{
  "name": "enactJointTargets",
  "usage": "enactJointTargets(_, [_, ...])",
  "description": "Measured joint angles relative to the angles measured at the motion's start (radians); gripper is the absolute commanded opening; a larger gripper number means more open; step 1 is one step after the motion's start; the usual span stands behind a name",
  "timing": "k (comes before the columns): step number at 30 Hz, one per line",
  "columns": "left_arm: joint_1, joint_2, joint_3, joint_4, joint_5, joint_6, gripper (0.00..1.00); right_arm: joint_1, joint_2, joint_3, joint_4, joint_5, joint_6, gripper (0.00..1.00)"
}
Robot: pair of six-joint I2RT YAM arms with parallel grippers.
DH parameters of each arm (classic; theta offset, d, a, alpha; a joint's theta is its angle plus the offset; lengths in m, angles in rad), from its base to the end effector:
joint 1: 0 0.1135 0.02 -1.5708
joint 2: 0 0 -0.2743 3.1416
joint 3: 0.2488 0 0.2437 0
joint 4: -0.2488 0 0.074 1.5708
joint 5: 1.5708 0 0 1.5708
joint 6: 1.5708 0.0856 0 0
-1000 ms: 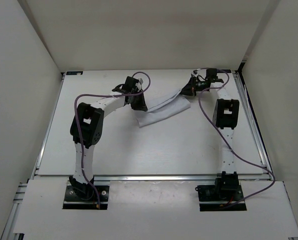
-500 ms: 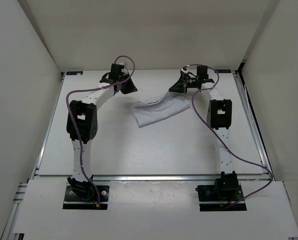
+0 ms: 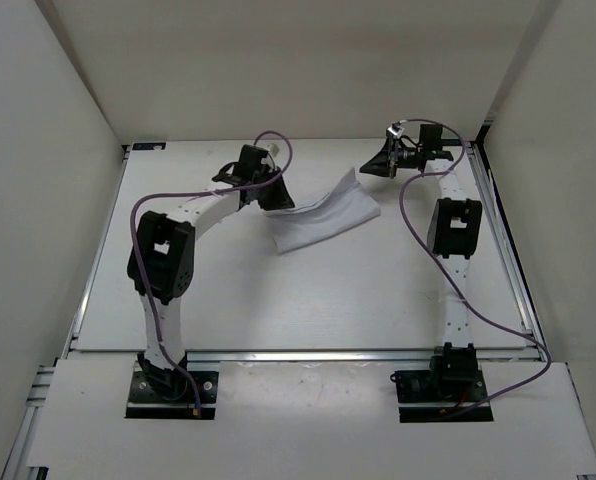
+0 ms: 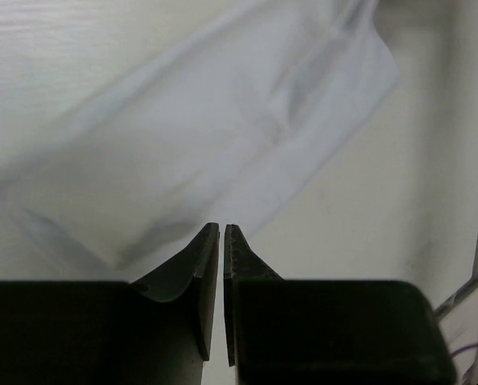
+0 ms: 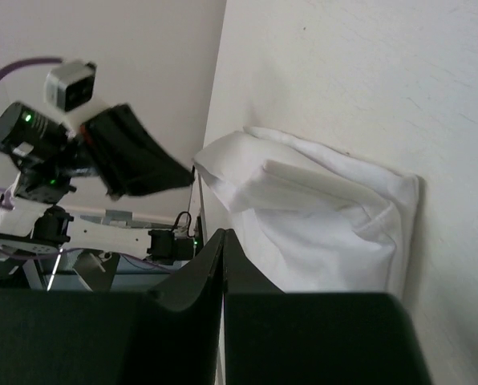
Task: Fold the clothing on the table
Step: Fold the skirt
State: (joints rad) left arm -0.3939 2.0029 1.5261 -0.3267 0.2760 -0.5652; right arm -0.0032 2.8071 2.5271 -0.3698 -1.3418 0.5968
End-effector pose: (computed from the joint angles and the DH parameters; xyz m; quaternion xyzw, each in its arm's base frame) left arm 0.4350 -0.2061 0.1950 -0.0273 0.9195 -0.2842 0.2701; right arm 0.5973 0.0815 0.1394 -0.0566 0.7520 0.6344 0.1700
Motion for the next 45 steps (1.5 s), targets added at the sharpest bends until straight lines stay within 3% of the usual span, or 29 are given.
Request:
enactJointTargets(7, [-0.185, -0.019, 0.012, -0.079, -0.006, 0.121, 0.10, -0.001, 0.000, -0.004, -0.008, 0.000, -0.005, 0.00])
enactJointTargets(12, [-0.224, 0.003, 0.057, -0.117, -0.077, 0.181, 0.11, 0.011, 0.000, -0.002, -0.043, 0.000, -0.030, 0.00])
enactJointTargets(18, [-0.218, 0.130, 0.241, -0.129, -0.207, 0.238, 0.10, -0.003, 0.000, 0.032, -0.145, 0.011, -0.107, 0.00])
enactJointTargets(23, [-0.214, 0.321, 0.507, -0.199, -0.255, 0.274, 0.03, -0.050, 0.000, 0.041, -0.206, 0.031, -0.154, 0.00])
enactJointTargets(26, [-0.219, 0.383, 0.589, -0.236, -0.268, 0.294, 0.00, -0.079, 0.000, 0.042, -0.227, 0.039, -0.171, 0.00])
enactJointTargets(35, [-0.254, 0.391, 0.600, -0.298, -0.296, 0.361, 0.00, -0.122, 0.000, 0.043, -0.269, 0.052, -0.205, 0.00])
enactJointTargets(45, [-0.269, 0.309, 0.539, -0.254, -0.304, 0.380, 0.00, -0.124, 0.000, 0.043, -0.286, 0.058, -0.218, 0.00])
